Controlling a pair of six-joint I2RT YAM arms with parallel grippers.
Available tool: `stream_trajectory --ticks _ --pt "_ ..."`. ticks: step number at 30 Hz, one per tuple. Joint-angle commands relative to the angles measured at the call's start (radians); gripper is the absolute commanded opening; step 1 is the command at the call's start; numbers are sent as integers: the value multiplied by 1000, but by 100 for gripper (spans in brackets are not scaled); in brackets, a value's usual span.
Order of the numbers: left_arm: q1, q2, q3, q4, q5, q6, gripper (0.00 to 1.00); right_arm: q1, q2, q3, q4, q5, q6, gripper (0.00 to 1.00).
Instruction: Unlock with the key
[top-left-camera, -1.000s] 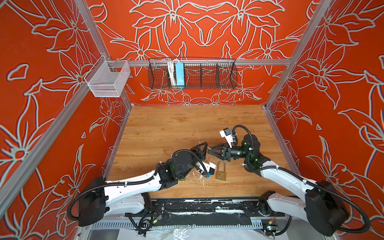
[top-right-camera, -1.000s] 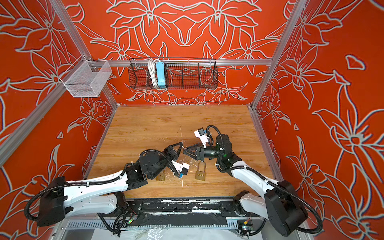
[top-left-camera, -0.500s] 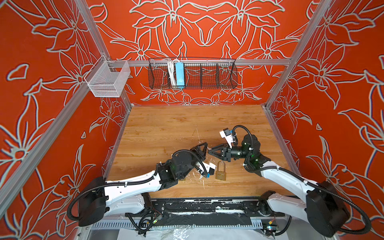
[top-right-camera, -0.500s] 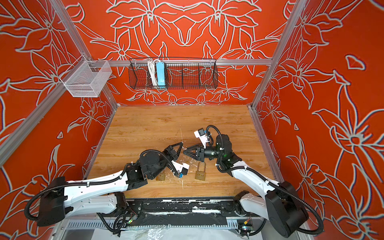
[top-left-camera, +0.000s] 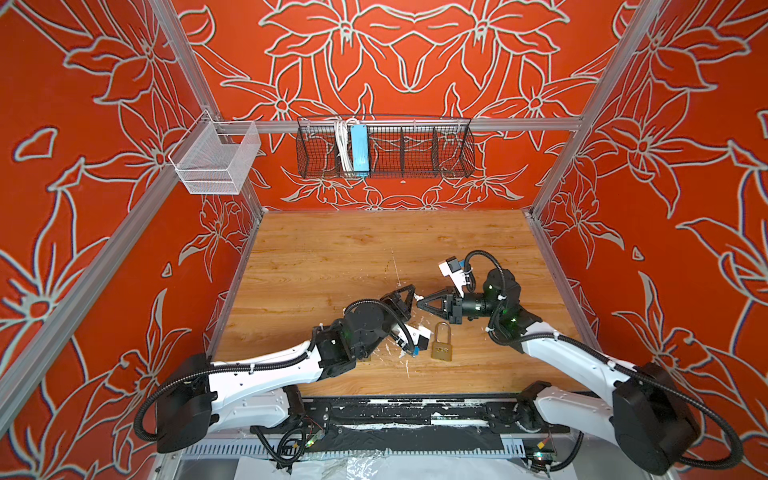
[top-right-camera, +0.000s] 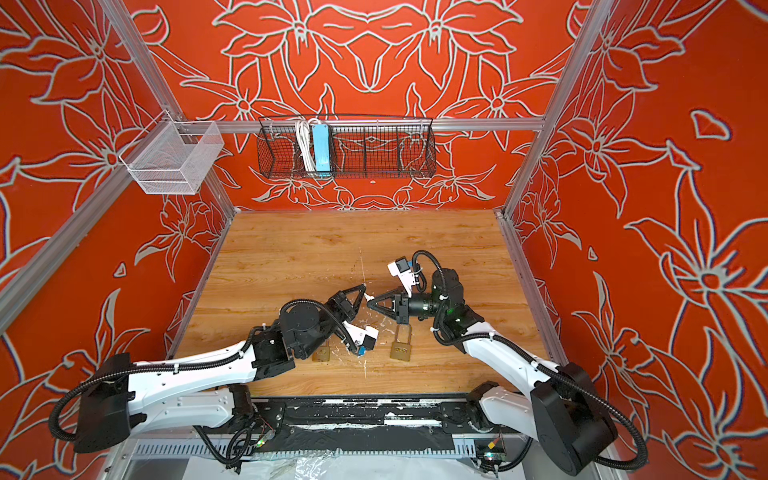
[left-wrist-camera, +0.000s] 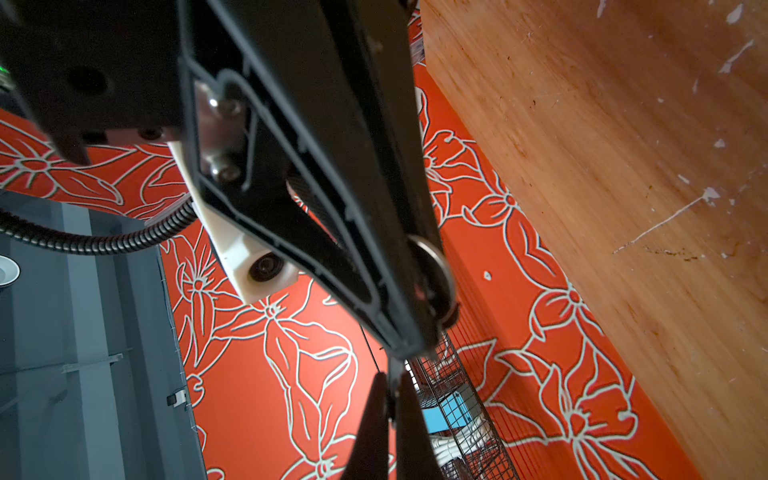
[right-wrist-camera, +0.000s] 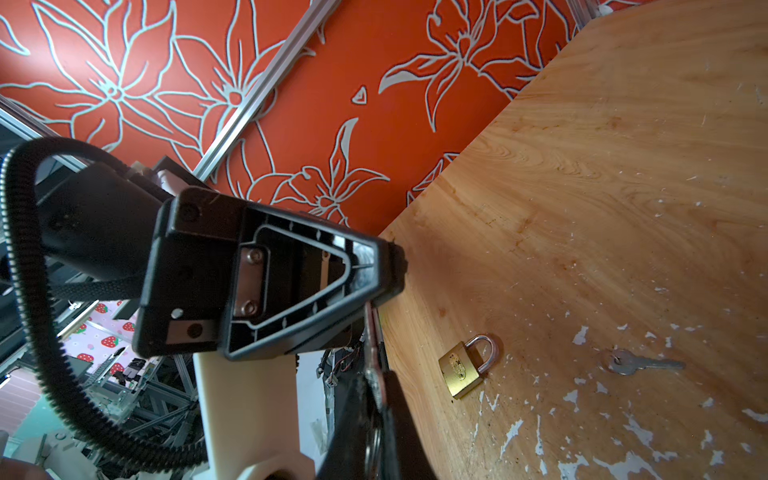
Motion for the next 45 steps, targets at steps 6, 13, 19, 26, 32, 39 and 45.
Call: stream_trajectory --ticks 6,13,19,26,32,39,45 --pt "-8 -6 -1 0 8 112 28 -1 -23 20 6 29 -21 0" --pt "-5 -57 -23 -34 31 -13 97 -79 -79 -24 -33 149 -34 0" --pt "-3 -187 27 -340 165 -662 97 -283 -163 -95 -211 415 -1 0" --pt "3 -8 280 -632 208 -1730 97 -463 -211 -110 -430 474 8 0" --pt "10 125 245 -540 263 -2410 97 -490 -468 -150 -648 551 -77 0" --pt "-60 239 135 -328 139 -2915 97 -491 -765 -246 -744 722 -114 0" --pt "-196 453 434 -684 -115 -3034 98 -491 -734 -260 -704 703 -109 0"
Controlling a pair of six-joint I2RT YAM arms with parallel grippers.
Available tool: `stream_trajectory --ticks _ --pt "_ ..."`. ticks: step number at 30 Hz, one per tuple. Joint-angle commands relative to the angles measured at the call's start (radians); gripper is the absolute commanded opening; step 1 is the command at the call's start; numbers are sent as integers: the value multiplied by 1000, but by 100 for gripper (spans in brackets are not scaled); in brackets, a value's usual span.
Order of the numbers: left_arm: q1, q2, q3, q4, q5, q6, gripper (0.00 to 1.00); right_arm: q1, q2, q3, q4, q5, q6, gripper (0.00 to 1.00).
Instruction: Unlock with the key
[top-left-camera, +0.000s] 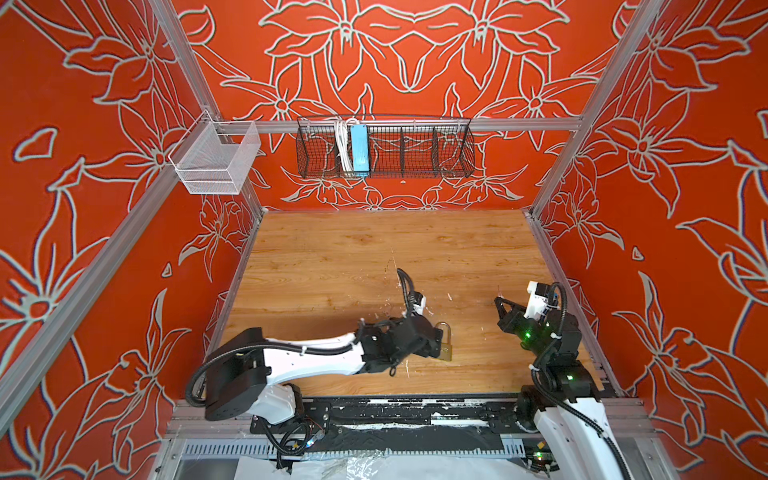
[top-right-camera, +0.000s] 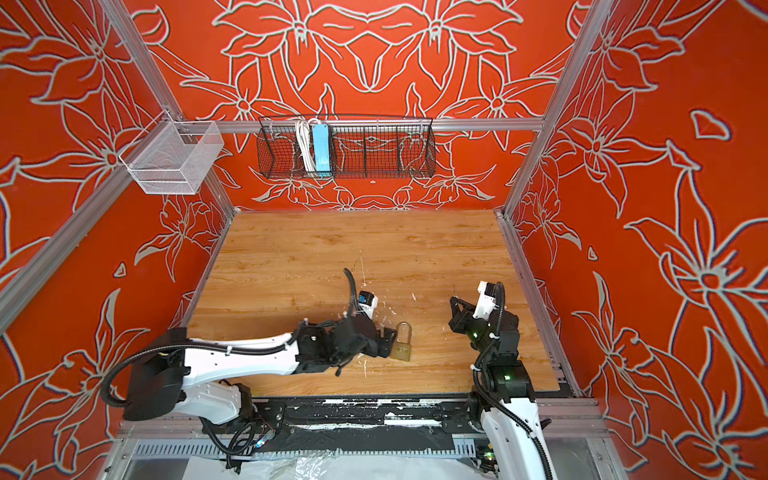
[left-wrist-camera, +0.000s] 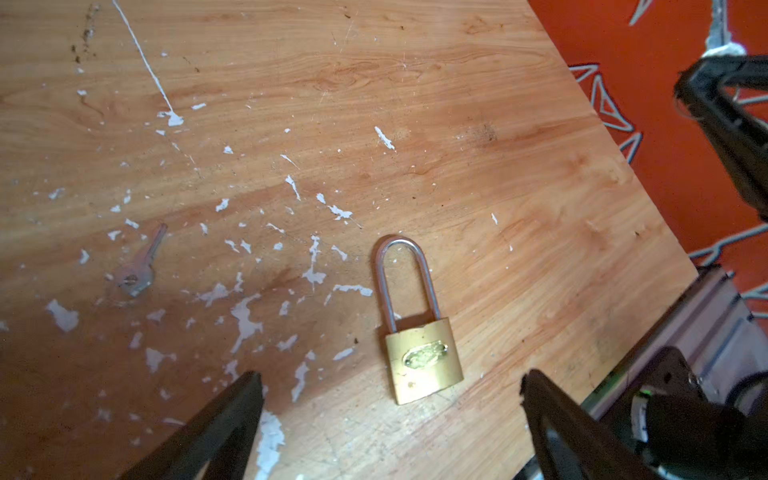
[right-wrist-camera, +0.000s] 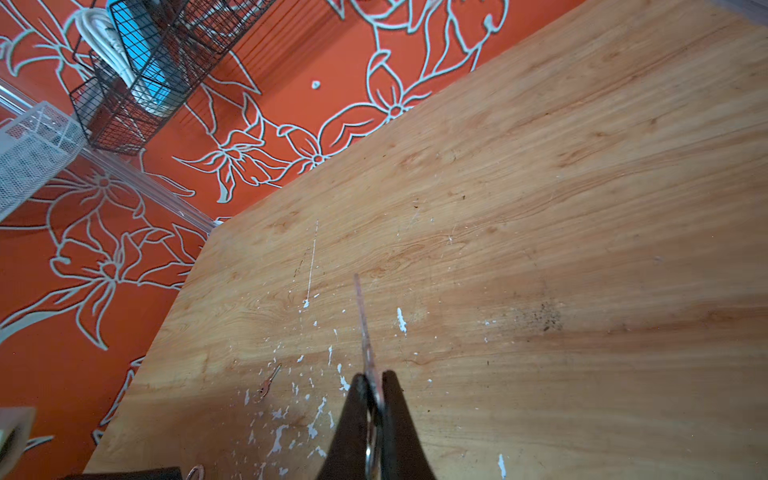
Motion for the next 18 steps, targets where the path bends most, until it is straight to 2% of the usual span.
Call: stream_trajectory --ticks 1,3,4,6,7,8,10,14,18 --pt "-39 77 97 -54 -110 -186 100 -6 32 -12 12 16 -13 0" --pt "-44 84 57 86 -80 -99 98 -5 47 -5 8 11 -18 0" --pt "-58 93 67 107 -113 -25 97 -6 47 -6 8 11 -19 0" --pt "-70 136 157 -51 -174 14 97 -5 35 -10 5 21 -18 0" --pt "-71 169 226 -181 -198 -26 97 -7 24 -11 -2 27 -17 0" --pt "-70 196 276 -258 -184 -44 97 -7 17 -11 -6 31 -16 0" --pt "-81 264 349 -301 -140 20 97 -7 0 -9 -18 40 -16 0" --pt "-79 380 472 -454 -119 -90 97 -8 -13 -8 -27 43 -17 0" --pt "-29 513 651 -666 22 -205 97 -10 -19 -5 -39 55 -19 0"
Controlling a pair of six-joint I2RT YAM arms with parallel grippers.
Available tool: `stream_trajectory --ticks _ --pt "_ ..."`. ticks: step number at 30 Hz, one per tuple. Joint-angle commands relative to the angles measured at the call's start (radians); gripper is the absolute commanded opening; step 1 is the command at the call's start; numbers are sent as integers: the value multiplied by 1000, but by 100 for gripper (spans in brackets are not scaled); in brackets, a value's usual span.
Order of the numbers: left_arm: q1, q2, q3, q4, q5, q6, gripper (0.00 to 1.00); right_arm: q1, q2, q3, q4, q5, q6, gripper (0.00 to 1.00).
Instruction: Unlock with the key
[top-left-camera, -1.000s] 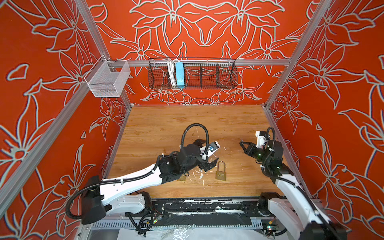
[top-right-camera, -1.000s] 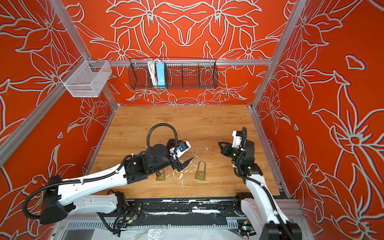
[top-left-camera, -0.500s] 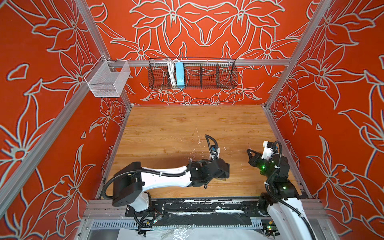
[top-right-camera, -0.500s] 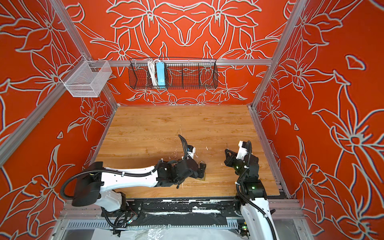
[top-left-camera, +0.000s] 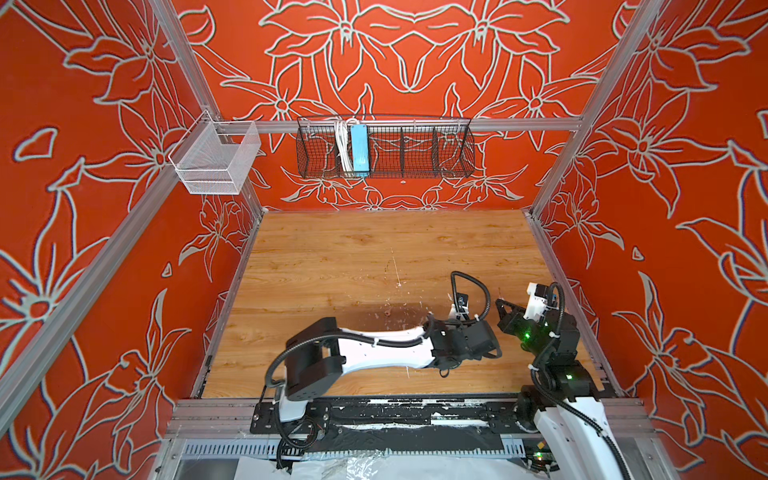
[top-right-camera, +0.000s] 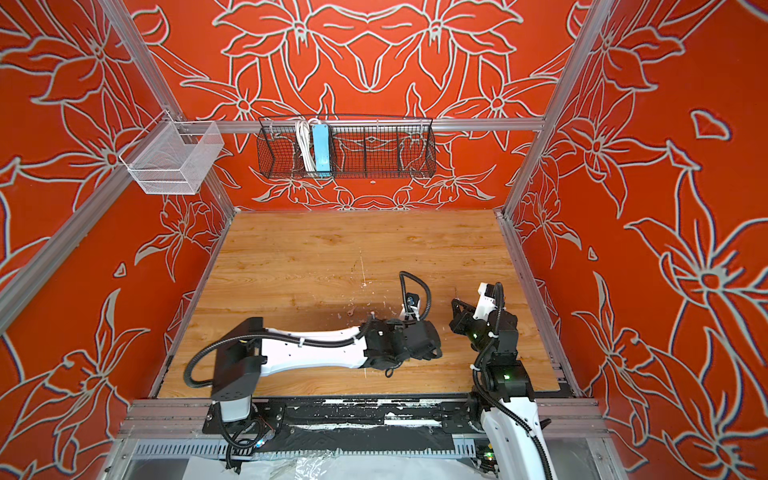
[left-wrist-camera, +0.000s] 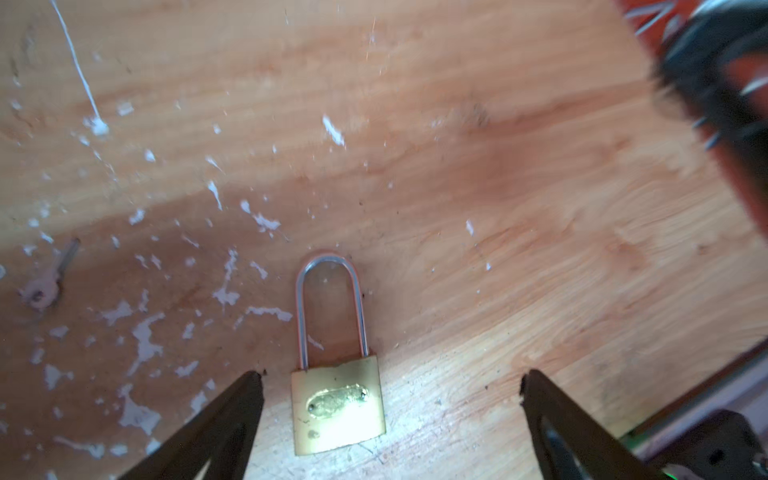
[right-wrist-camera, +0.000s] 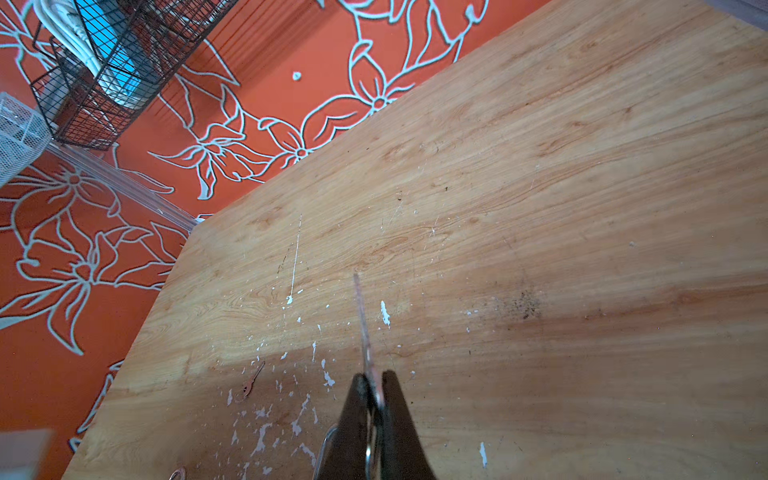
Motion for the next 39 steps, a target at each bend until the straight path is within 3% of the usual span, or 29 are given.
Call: stream_trajectory --ticks 1,7,11,19,31,39 --pt "42 77 87 -235 100 -107 97 -7 -14 -4 -11 27 -8 0" --pt "59 77 -15 -105 199 -164 100 -10 -19 -6 -10 25 -8 0" --pt "102 96 -57 -55 261 -172 95 -10 -21 -6 -10 22 -7 0" --pt "102 161 -24 -106 267 -188 84 -11 -23 -6 -9 18 -9 0" --pt "92 310 154 -338 255 -203 80 -13 -42 2 -30 29 -12 0" --pt "77 324 143 -318 300 -228 72 -15 -28 4 -29 25 -9 0"
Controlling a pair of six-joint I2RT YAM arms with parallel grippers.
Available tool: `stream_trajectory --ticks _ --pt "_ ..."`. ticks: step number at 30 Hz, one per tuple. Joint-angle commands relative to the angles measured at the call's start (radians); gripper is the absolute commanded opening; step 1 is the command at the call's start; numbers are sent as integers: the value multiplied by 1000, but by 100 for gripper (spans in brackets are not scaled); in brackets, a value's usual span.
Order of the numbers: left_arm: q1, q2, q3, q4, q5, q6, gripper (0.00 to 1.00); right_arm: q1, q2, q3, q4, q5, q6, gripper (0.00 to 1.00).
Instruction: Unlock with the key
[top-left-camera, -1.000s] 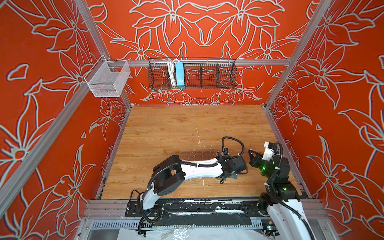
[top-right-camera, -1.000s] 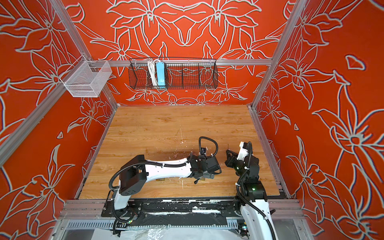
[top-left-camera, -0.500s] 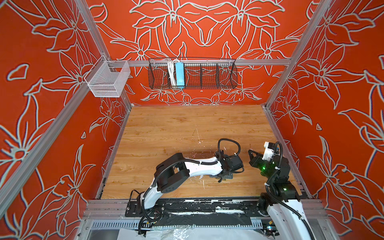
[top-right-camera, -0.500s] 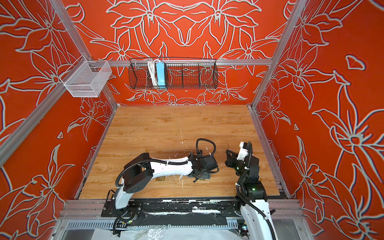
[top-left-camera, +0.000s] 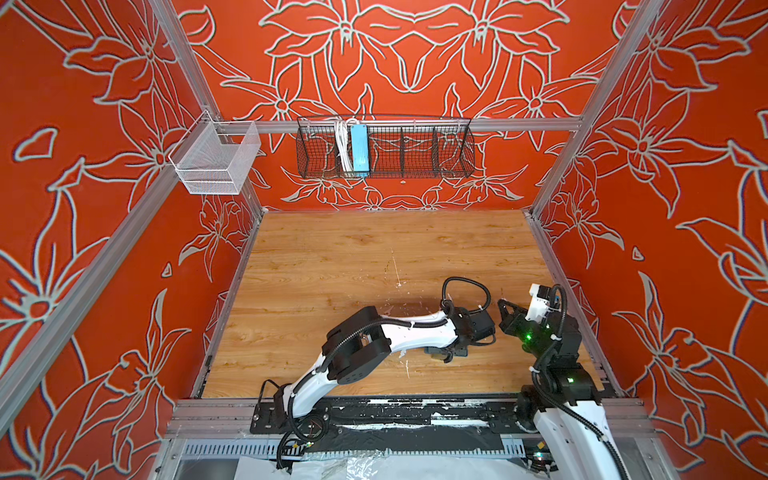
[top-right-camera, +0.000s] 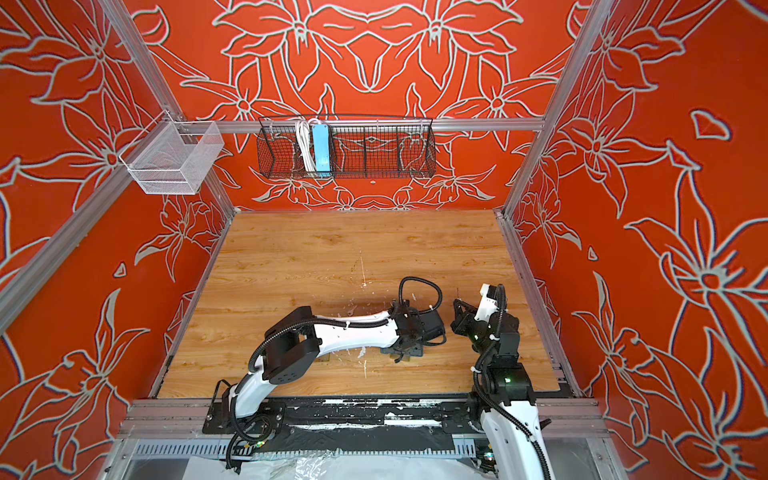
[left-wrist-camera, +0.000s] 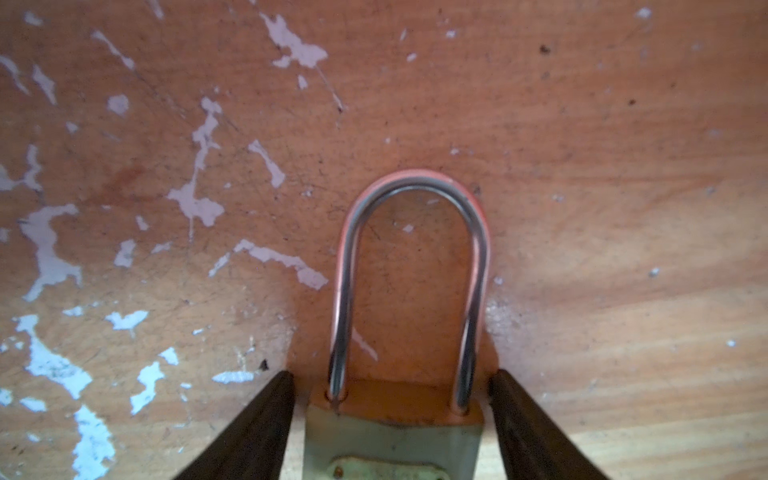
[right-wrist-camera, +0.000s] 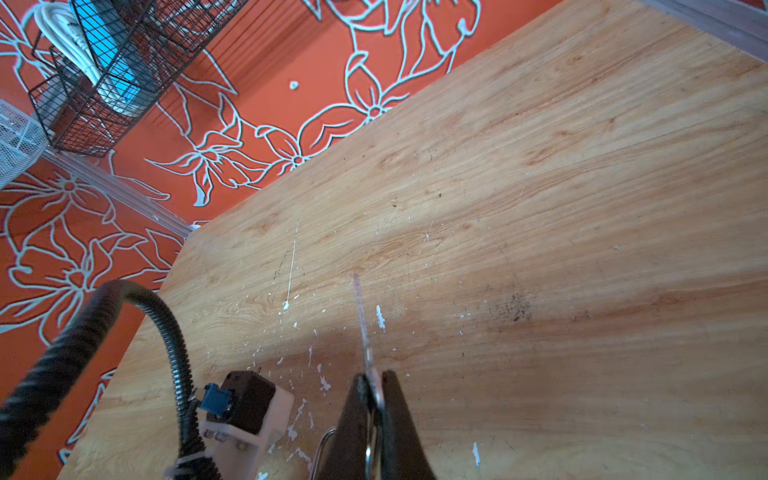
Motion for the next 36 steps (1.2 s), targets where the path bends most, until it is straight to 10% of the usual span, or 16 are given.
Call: stream_trajectory --ticks 1,12,25,32,36 --pt "-17 72 -35 -47 61 -33 72 -8 4 4 -12 12 -6 0" --pt "10 -13 -136 2 72 -15 56 -12 4 4 -22 19 -9 0" --pt "310 -410 -260 275 144 265 47 -14 70 -61 170 -136 -7 0" --pt "509 -625 -520 659 267 303 41 38 316 -79 463 -351 -2 0" --pt "535 -733 -708 917 244 236 35 235 319 -13 363 -167 -87 0"
